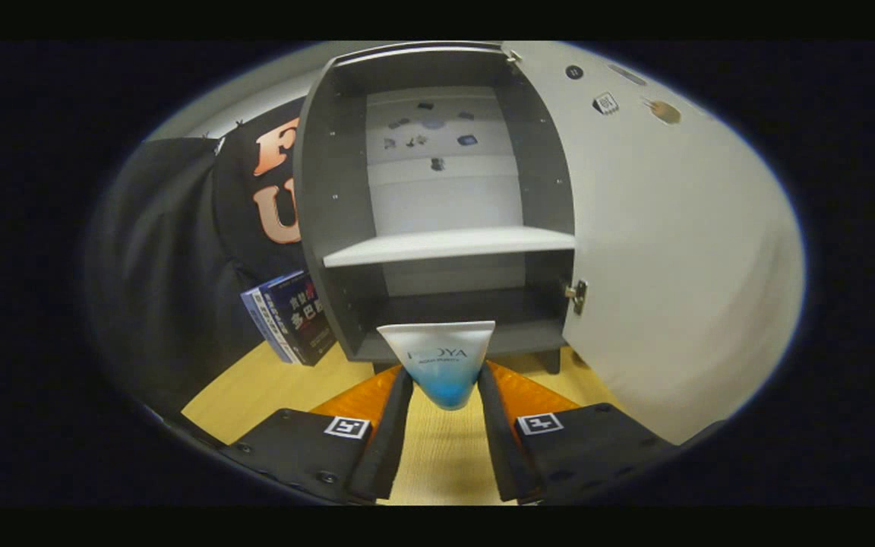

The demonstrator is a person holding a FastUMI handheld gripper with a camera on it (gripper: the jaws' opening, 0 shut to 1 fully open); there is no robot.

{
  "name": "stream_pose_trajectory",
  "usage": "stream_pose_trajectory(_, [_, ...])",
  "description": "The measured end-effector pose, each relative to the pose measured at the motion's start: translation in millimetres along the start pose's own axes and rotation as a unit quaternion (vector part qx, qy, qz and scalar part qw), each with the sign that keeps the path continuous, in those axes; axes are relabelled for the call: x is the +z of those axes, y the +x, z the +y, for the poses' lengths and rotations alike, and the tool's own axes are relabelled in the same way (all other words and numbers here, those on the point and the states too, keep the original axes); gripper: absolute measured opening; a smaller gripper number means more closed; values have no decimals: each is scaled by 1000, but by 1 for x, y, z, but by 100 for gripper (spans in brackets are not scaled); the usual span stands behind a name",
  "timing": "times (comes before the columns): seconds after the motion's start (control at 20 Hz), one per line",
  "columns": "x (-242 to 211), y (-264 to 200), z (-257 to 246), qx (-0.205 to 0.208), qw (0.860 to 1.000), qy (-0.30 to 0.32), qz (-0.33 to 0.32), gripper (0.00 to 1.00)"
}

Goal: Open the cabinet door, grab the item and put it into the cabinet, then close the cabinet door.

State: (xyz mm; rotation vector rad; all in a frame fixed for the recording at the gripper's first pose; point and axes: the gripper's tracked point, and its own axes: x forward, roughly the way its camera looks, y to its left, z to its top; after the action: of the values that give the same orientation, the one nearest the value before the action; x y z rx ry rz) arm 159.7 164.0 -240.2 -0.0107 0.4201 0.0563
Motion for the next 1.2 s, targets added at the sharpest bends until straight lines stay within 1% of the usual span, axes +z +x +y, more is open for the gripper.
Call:
stream_pose_trajectory(0.2, [106,15,10,42,998,3,-44,56])
stream_pose_trajectory(0.35, [166,43,-4,37,997,-15,-65,57])
stream_pose_trajectory(0.45, [190,66,-10,36,997,-26,-61,57])
stream_pose_trajectory(0.5, [195,82,-12,38,998,-27,-49,57])
stream_pose_trajectory(0.65, [201,123,-13,58,998,3,-21,57])
stream_pose_trajectory(0.8, [188,160,-25,48,999,16,-2,57])
stream_pose_trajectory(0.85, [185,170,-25,50,998,22,0,57])
stream_pose_trajectory(0.95, [178,184,-24,52,998,30,8,57])
stream_pose_trajectory(1.05, [173,194,-24,48,999,24,11,57])
stream_pose_trajectory(1.2, [166,201,-17,54,998,14,18,57])
